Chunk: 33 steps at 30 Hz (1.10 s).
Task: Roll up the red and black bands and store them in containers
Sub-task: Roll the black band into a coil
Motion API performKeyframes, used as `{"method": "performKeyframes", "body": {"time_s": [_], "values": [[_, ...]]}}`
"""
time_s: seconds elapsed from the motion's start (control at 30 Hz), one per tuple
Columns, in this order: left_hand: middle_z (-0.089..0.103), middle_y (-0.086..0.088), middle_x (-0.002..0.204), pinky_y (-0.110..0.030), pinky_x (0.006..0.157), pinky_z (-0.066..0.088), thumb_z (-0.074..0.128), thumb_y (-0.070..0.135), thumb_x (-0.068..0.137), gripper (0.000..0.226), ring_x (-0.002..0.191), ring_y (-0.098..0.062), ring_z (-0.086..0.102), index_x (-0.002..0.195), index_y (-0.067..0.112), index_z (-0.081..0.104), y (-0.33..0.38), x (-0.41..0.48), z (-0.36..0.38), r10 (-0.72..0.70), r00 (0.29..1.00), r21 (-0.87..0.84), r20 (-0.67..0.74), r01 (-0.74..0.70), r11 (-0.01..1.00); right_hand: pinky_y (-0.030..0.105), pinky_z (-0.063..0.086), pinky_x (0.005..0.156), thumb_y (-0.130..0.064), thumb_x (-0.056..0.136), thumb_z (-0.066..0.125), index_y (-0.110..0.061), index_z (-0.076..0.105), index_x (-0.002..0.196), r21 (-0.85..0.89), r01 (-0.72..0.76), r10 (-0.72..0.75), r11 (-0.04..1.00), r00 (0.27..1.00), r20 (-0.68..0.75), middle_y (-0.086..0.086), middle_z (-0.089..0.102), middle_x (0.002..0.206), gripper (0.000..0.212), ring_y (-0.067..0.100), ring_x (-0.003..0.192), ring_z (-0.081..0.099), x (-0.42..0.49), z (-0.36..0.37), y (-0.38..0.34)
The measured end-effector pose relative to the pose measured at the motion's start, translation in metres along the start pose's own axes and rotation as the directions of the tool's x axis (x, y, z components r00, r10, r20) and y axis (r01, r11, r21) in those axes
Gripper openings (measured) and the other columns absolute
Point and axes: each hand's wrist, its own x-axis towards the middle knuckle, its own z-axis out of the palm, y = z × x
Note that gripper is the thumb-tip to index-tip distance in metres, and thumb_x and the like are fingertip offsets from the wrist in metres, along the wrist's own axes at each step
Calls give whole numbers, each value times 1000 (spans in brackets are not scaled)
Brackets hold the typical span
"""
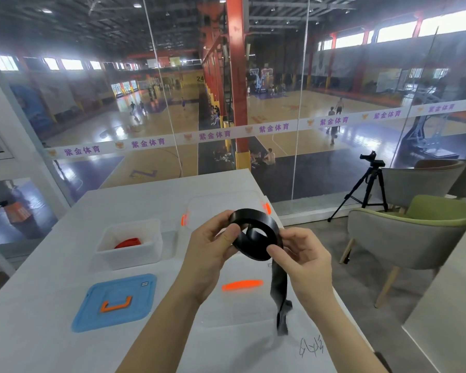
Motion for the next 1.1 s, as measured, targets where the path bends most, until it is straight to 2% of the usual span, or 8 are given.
{"method": "performKeyframes", "body": {"time_s": [0.2, 0.33, 0.57, 0.63, 0.73, 0.8, 0.93, 1.1], "values": [[75, -5, 123, -46, 102, 56, 55, 11, 104, 27, 118, -24, 70, 127, 17, 67, -4, 0, -9, -129, 981, 98, 142, 116, 988, 23, 60, 84, 7, 78, 84, -28, 79, 88, 16, 69, -68, 998, 997, -21, 0, 80, 93, 37, 16, 89, 77, 4, -2, -11], [73, 12, 125, -37, 109, 51, 67, 15, 97, 38, 121, -9, 66, 131, 31, 64, 6, 6, -15, -73, 987, 321, 146, 23, 947, 27, 61, 91, 4, 79, 85, -27, 81, 93, -131, 158, -151, 979, 986, 66, -8, 81, 100, 35, 15, 99, 78, 8, -7, -13], [74, 15, 103, -31, 98, 54, 71, 16, 93, 26, 106, -11, 69, 108, 37, 72, 12, 16, -10, -12, 971, 557, 238, -126, 821, 35, 62, 93, 6, 78, 86, -26, 79, 101, -241, 233, -199, 942, 967, 156, -13, 81, 104, 40, 15, 98, 79, 9, -9, -8], [74, 13, 102, -29, 97, 54, 71, 16, 93, 22, 105, -11, 69, 107, 33, 72, 12, 16, -10, 8, 975, 538, 221, -129, 833, 34, 63, 92, 5, 79, 86, -25, 78, 101, -229, 218, -182, 949, 969, 169, -11, 81, 102, 38, 15, 96, 79, 11, -9, -7], [76, 5, 106, -45, 96, 58, 73, 24, 88, 21, 105, -22, 72, 108, 31, 72, 10, 16, -6, 31, 987, 425, 160, -98, 900, 34, 62, 92, 4, 80, 85, -24, 77, 104, -164, 147, -121, 975, 980, 161, -5, 81, 100, 37, 20, 98, 79, 12, -8, -5], [75, 2, 108, -50, 90, 61, 72, 26, 86, 22, 103, -25, 73, 108, 29, 71, 8, 15, -5, 49, 992, 362, 114, -88, 928, 32, 61, 93, 4, 80, 85, -31, 75, 106, -122, 104, -85, 987, 985, 152, -3, 80, 102, 44, 22, 101, 78, 11, -7, -4], [73, -2, 110, -41, 85, 64, 66, 11, 97, 17, 101, -25, 73, 111, 19, 68, 9, 17, -6, 59, 996, 266, 67, -74, 961, 28, 59, 89, 5, 79, 85, -37, 76, 98, -60, 36, -31, 998, 996, 87, 0, 79, 99, 47, 22, 96, 76, 13, -5, 1], [75, 0, 111, -43, 91, 62, 62, 17, 101, 12, 106, -24, 73, 113, 15, 64, 5, 17, -10, -52, 993, 248, 110, 23, 968, 31, 61, 87, 5, 78, 85, -33, 78, 92, -48, 27, -25, 998, 999, 47, 3, 79, 93, 41, 24, 90, 77, 16, -5, 3]]}}
